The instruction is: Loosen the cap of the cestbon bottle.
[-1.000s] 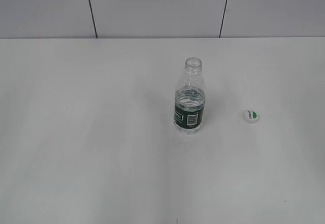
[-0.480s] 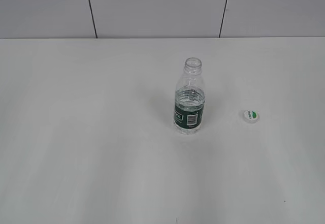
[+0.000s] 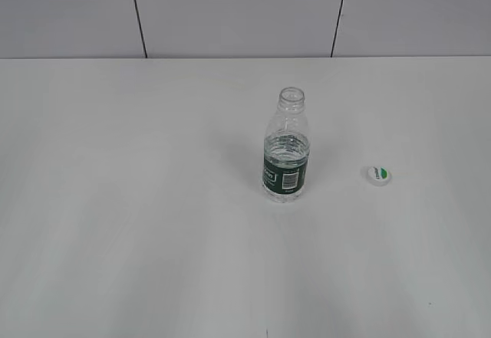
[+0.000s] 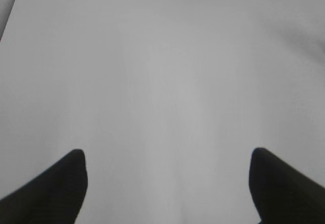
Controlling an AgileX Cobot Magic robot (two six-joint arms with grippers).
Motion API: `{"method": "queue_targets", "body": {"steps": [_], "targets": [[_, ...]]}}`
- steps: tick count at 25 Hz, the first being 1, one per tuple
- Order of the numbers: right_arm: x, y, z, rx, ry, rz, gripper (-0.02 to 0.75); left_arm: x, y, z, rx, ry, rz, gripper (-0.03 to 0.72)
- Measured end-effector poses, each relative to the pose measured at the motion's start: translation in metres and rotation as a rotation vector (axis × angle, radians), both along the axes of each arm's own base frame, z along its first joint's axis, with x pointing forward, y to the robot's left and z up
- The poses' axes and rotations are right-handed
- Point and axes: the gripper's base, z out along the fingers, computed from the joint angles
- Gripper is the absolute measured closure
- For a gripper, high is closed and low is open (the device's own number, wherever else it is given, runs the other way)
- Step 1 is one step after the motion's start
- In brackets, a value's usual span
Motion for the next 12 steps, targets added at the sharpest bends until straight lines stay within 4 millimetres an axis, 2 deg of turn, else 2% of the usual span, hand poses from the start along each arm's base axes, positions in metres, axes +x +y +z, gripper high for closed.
{"method": "queue_targets", "body": {"steps": [7, 12], "targets": [[-0.037, -0.004, 0.001, 0.022, -0.234, 0.0, 0.148, -0.004, 0.0, 0.0, -0.002, -0.024, 0.0, 0.1], [-0.042, -0.004, 0.0, 0.025, -0.257, -0.003, 0.148, -0.017, 0.001, 0.0, -0.005, -0.105, 0.001, 0.101]]}}
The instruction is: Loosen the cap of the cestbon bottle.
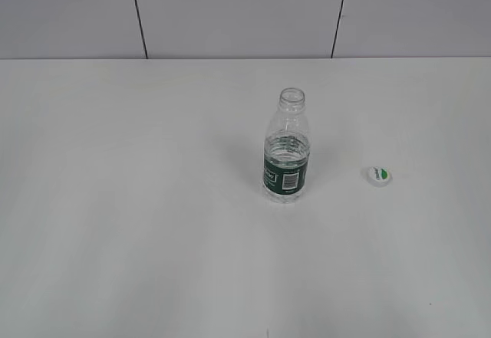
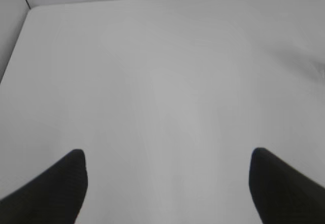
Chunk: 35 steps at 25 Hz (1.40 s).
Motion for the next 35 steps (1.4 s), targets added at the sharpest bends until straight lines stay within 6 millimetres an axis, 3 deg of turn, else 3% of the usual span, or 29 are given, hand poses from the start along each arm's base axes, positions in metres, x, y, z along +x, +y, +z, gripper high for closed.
{"method": "queue_targets", "body": {"steps": [35], "targets": [[0.0007, 0.0008, 0.0, 0.002, 0.001, -0.091, 0.148, -0.002, 0.0007, 0.0, 0.007, -0.013, 0.032, 0.139]]}}
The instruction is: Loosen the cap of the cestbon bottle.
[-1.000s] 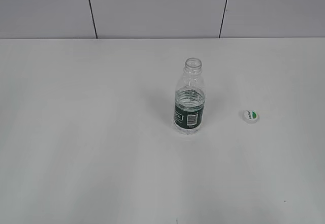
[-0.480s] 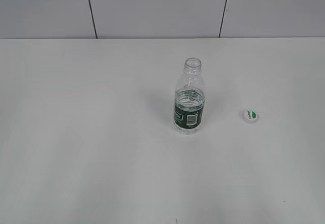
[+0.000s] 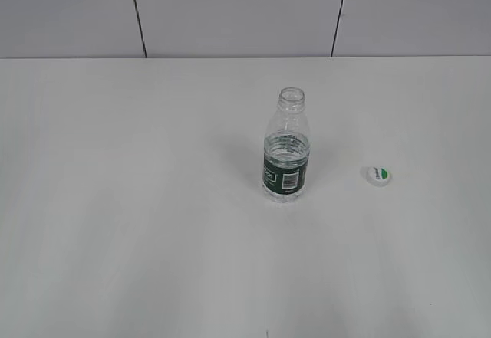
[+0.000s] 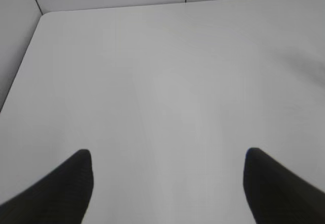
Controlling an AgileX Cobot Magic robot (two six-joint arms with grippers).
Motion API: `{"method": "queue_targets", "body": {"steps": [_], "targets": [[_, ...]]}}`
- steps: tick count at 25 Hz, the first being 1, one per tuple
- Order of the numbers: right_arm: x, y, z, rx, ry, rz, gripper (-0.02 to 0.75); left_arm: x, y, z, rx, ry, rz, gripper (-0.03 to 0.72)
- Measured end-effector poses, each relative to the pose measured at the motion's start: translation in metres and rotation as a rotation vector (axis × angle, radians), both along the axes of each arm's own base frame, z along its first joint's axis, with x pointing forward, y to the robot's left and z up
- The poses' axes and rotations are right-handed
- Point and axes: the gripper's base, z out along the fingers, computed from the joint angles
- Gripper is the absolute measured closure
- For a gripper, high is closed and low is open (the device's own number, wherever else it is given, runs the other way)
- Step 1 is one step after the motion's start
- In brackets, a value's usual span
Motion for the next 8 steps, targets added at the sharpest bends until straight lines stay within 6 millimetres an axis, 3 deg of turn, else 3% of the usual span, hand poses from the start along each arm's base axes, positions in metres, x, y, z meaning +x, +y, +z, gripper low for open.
{"method": "queue_targets", "body": {"steps": [8], "targets": [[0.0, 0.0, 0.0, 0.0, 0.0, 0.0, 0.148, 0.0, -0.0001, 0.0, 0.0, 0.0, 0.01, 0.151]]}}
